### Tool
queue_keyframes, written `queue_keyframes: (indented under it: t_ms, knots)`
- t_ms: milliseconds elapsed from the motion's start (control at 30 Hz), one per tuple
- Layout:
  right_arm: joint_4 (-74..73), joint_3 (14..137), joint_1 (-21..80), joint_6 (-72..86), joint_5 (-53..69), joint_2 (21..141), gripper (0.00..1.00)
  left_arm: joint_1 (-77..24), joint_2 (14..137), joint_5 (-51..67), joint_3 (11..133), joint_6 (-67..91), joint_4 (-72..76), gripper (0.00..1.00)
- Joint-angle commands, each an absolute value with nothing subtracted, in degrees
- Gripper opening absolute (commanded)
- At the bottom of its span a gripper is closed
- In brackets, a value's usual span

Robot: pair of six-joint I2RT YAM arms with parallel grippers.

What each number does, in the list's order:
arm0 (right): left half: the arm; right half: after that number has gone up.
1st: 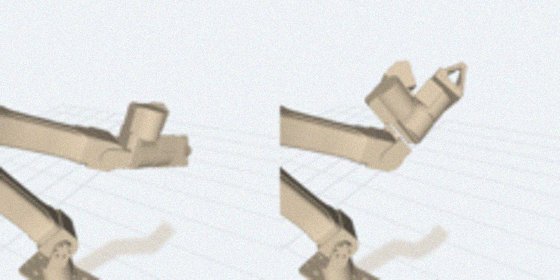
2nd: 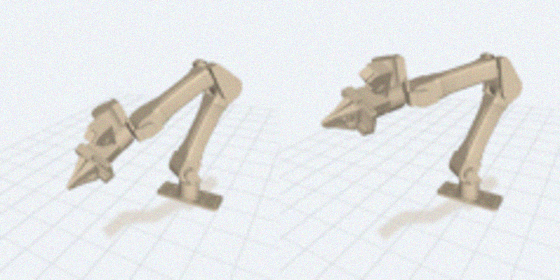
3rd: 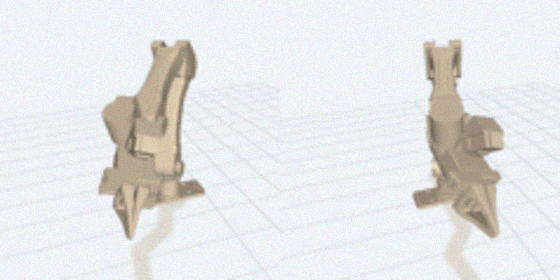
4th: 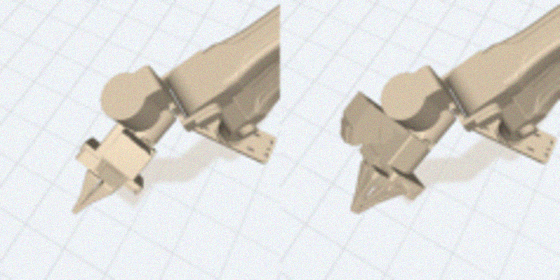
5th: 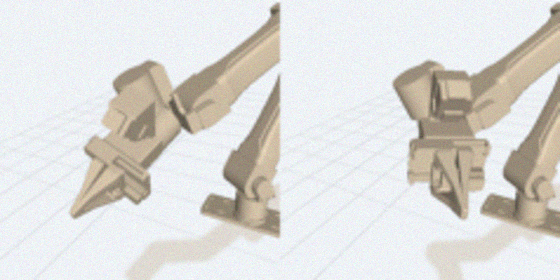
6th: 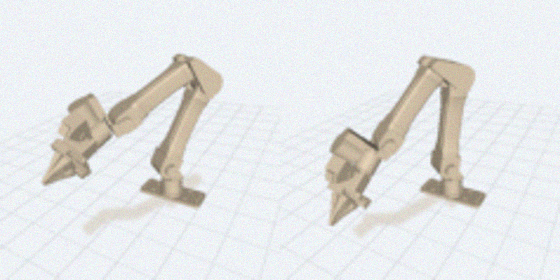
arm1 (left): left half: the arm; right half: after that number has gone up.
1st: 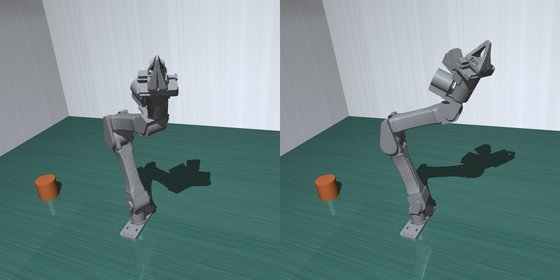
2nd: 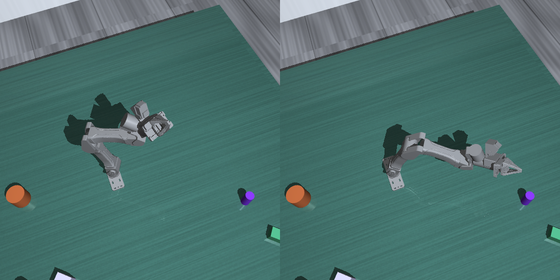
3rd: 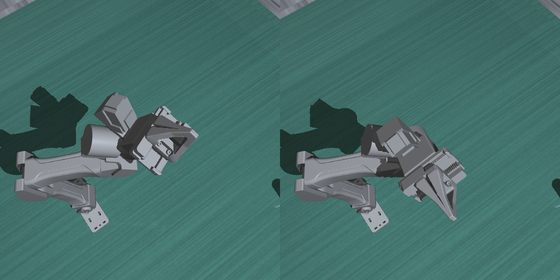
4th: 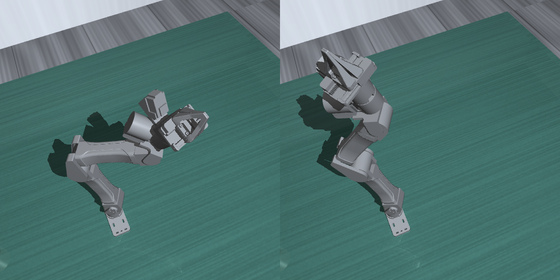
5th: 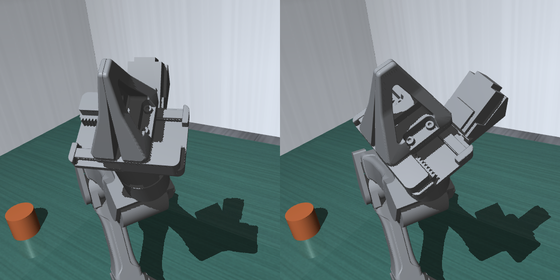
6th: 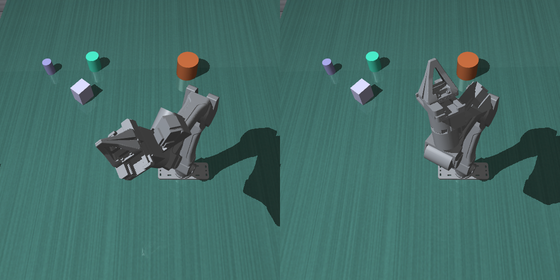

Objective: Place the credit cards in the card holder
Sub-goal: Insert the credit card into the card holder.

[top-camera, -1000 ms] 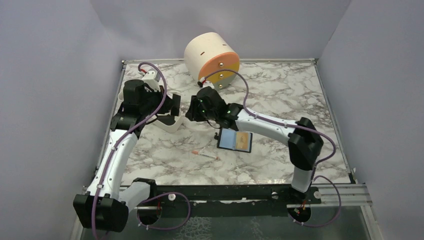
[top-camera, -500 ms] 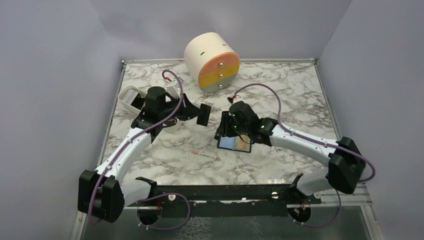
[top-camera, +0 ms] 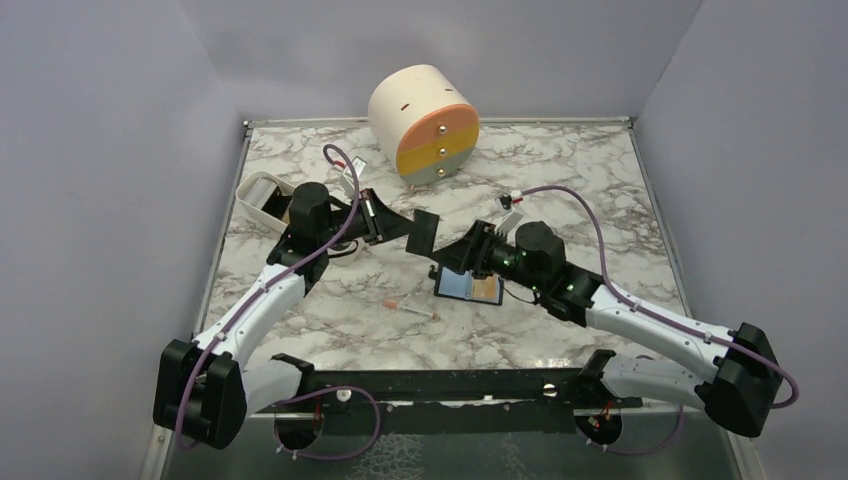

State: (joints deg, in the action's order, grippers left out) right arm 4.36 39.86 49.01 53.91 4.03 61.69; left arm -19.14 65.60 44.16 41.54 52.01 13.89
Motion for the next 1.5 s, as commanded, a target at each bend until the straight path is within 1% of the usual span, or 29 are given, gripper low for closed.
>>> queue_keyframes:
  t_ms: [0, 133, 167, 267, 367, 400, 533, 567, 667, 767, 800, 867, 1067, 1267, 1367, 1467]
  knots:
    - [8.22, 40.54, 48.87, 58.09, 3.65, 61.91, 0.54, -19.57, 62.16, 47.21, 41.45, 56.43, 18.74, 0.00]
    - [11.67, 40.00, 48.87, 59.06, 4.84, 62.75, 0.53, -19.98, 61.17, 47.96, 40.91, 58.26, 19.83, 0.00]
    - [12.74, 39.75, 48.87, 59.61, 5.16, 62.75, 0.51, -20.08, 60.91, 47.98, 40.67, 58.69, 19.98, 0.00]
    - [17.60, 38.05, 48.78, 61.30, 6.05, 62.51, 0.41, -20.17, 60.24, 48.18, 39.56, 59.74, 20.50, 0.00]
    - [20.11, 37.79, 48.78, 62.23, 6.63, 62.90, 0.35, -20.30, 60.28, 48.89, 38.67, 61.19, 21.95, 0.00]
    - [20.42, 37.96, 48.78, 62.18, 6.72, 63.07, 0.31, -20.26, 60.37, 49.10, 38.47, 61.44, 22.16, 0.00]
    - [20.14, 37.72, 48.78, 62.45, 6.02, 62.76, 0.07, -20.26, 60.51, 48.66, 37.83, 61.68, 22.32, 0.00]
    - [20.36, 37.18, 48.78, 62.53, 5.80, 62.58, 0.02, -20.27, 60.62, 48.29, 37.60, 61.70, 22.37, 0.04]
    - [20.52, 35.99, 48.78, 62.05, 5.25, 61.93, 0.01, -20.28, 60.96, 47.15, 36.63, 61.77, 22.32, 0.25]
    - [18.89, 35.57, 48.78, 60.97, 4.36, 61.24, 0.01, -20.30, 60.96, 46.03, 35.86, 61.19, 22.32, 0.48]
    - [18.10, 35.45, 48.78, 60.50, 4.01, 60.76, 0.01, -20.26, 60.84, 45.64, 35.60, 60.82, 22.32, 0.53]
    - [16.15, 35.33, 48.78, 59.29, 2.88, 60.00, 0.01, -20.30, 60.81, 44.85, 35.13, 59.74, 22.32, 0.60]
    - [5.15, 37.70, 48.71, 54.52, -1.90, 59.23, 0.01, -20.30, 62.70, 42.38, 33.77, 55.68, 20.26, 0.61]
    - [-3.54, 39.54, 47.93, 49.10, -5.08, 60.40, 0.01, -21.95, 65.67, 35.79, 36.62, 44.06, 9.35, 0.61]
    - [-4.81, 38.98, 45.93, 47.51, -3.57, 61.11, 0.01, -23.51, 66.52, 32.19, 37.70, 40.20, 6.89, 0.61]
    - [-4.62, 37.86, 42.17, 46.84, 1.14, 62.37, 0.01, -25.13, 67.92, 28.52, 38.80, 36.79, 4.69, 0.61]
